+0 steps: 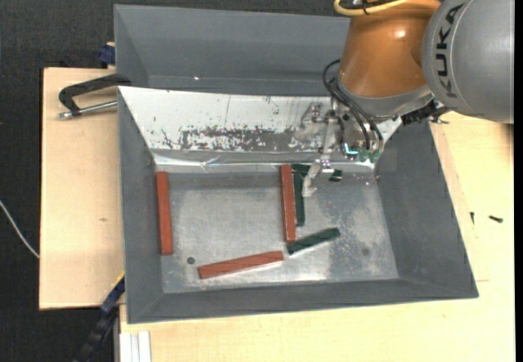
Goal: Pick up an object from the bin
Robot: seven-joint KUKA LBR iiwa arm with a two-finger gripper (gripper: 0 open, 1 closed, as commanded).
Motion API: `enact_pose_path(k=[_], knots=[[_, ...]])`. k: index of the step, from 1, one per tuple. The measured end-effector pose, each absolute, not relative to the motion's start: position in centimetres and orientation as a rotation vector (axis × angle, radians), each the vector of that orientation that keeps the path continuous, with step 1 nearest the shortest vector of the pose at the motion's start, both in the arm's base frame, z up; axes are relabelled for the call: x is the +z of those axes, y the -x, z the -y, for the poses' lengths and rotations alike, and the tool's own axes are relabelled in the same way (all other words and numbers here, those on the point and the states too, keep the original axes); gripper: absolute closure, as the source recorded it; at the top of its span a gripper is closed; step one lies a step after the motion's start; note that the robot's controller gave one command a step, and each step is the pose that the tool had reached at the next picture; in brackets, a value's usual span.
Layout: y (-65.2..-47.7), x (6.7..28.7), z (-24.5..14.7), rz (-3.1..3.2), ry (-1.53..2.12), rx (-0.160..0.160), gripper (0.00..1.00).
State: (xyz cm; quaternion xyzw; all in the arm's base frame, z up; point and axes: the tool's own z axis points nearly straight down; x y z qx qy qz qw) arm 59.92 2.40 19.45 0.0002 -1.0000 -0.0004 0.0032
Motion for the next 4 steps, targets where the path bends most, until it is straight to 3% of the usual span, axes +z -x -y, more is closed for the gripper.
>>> enact_pose_path(k=[1, 2, 3, 4], knots=[[-60.1, 19.9, -2.4, 3.144, 0.000, -0.002, 0.00], [-60.1, 16.3, -1.6, 3.146, -0.122, -0.002, 0.00], [-58.2, 11.5, -1.5, 3.105, -0.499, -0.001, 0.00], [-59.4, 7.9, -0.6, 3.045, -0.810, -0.002, 0.00]])
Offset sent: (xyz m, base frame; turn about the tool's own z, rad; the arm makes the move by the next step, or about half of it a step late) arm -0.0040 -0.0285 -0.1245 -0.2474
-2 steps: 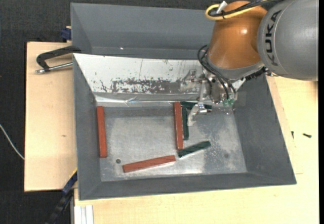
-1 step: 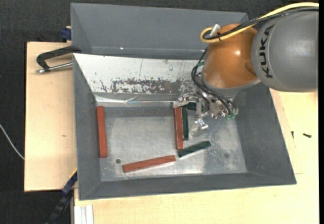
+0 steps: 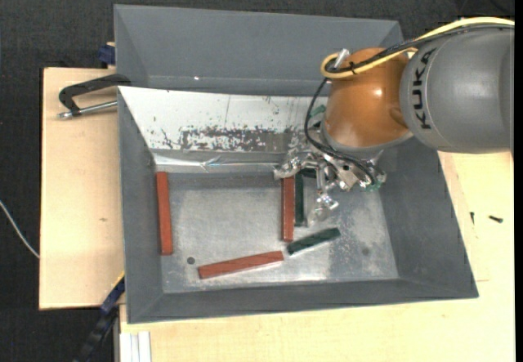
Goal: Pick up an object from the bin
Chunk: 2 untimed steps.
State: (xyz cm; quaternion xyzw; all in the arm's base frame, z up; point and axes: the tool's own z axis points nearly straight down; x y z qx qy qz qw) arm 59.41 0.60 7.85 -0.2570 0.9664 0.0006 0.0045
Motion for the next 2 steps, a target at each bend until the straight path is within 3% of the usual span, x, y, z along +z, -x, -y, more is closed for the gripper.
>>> enact_pose_path(k=[1, 2], knots=[[-58.23, 7.83, -1.76, -2.869, 1.263, -0.015, 1.00], [-58.23, 7.83, -1.76, -2.869, 1.262, -0.015, 1.00]])
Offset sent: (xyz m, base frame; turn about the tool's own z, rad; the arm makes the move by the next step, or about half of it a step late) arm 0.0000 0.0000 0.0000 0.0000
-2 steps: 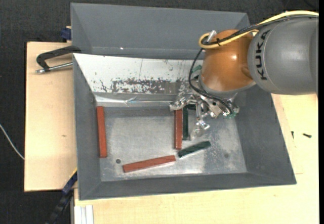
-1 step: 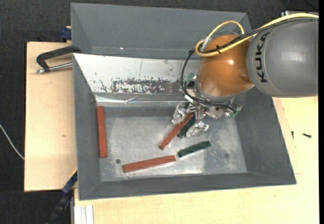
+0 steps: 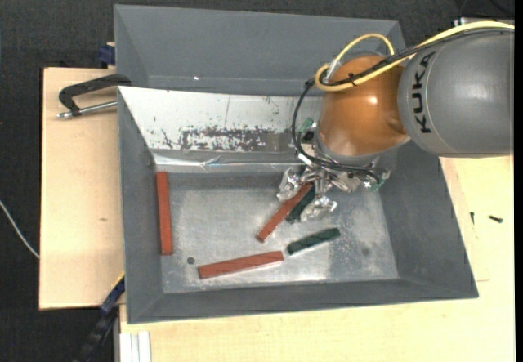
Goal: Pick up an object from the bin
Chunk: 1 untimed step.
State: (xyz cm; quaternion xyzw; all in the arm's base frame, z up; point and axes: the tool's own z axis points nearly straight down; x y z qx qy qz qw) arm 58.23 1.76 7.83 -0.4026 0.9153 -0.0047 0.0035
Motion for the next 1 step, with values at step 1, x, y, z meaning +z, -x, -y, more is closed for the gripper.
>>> enact_pose_path(k=[1], knots=[[-58.52, 23.92, -2.88, -2.853, 1.287, -0.004, 1.00]])
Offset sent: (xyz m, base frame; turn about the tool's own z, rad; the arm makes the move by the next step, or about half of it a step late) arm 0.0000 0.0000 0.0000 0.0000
